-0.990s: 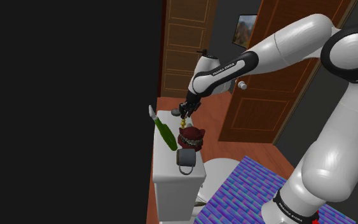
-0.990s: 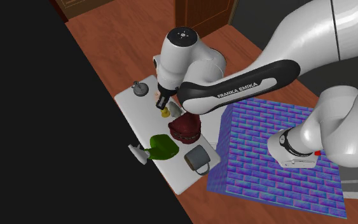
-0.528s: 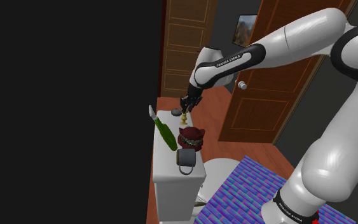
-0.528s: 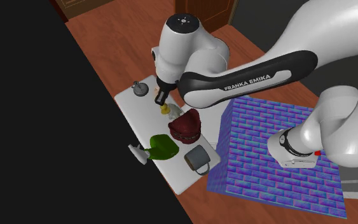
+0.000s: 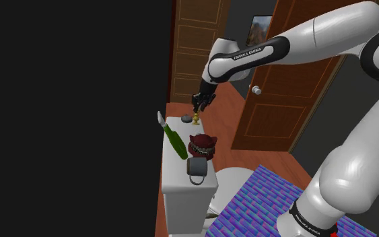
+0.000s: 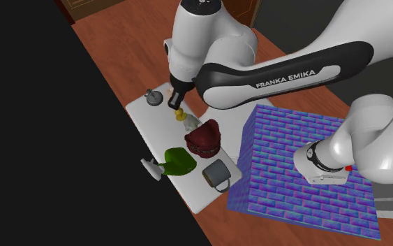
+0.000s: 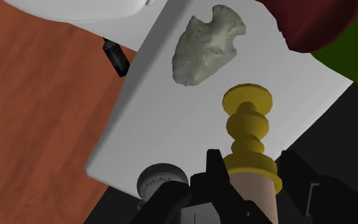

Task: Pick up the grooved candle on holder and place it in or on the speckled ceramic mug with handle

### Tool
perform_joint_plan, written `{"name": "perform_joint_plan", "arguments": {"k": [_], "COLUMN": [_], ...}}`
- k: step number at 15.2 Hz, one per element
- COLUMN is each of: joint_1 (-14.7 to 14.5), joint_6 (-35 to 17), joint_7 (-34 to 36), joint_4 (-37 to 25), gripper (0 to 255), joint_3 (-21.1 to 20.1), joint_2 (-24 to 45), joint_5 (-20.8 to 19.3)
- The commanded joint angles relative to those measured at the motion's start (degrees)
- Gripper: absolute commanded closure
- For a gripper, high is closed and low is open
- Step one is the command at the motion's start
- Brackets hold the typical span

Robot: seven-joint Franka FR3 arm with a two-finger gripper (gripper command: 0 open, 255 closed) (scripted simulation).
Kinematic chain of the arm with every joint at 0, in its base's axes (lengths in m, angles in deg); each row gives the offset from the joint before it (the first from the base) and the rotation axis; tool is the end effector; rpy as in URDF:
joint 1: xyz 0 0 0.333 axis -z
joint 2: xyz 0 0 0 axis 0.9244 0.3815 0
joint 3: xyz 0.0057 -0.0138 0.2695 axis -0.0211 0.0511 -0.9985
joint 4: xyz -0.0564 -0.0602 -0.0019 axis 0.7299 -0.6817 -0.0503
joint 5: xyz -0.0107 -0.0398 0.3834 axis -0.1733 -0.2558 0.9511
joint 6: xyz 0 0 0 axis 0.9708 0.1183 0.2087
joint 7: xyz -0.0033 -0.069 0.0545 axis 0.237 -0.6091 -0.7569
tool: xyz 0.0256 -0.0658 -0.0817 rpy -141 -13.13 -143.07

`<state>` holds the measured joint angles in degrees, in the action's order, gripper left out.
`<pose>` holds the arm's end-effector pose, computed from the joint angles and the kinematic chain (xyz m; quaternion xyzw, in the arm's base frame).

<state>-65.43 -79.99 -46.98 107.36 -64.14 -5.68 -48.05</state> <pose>0.5421 -0.0319 0.3927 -0.9910 0.0856 -0.0995 0.0277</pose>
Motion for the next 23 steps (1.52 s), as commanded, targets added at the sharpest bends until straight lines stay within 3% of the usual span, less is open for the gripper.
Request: {"name": "perform_joint_plan", "arguments": {"k": [1, 15, 23], "joint_1": [0.02, 0.09, -3.43], "joint_6": [1.67, 11.88, 12.49], "joint_7": [0.12, 0.82, 9.94], "joint_4": [-1.09, -8.62, 2.03], "gripper": [255, 255, 255], "joint_3": [0.01, 0.03, -5.36], "joint_2": [-0.55, -3.26, -14.87], "joint_5": [-0.11, -0.62, -1.17]}}
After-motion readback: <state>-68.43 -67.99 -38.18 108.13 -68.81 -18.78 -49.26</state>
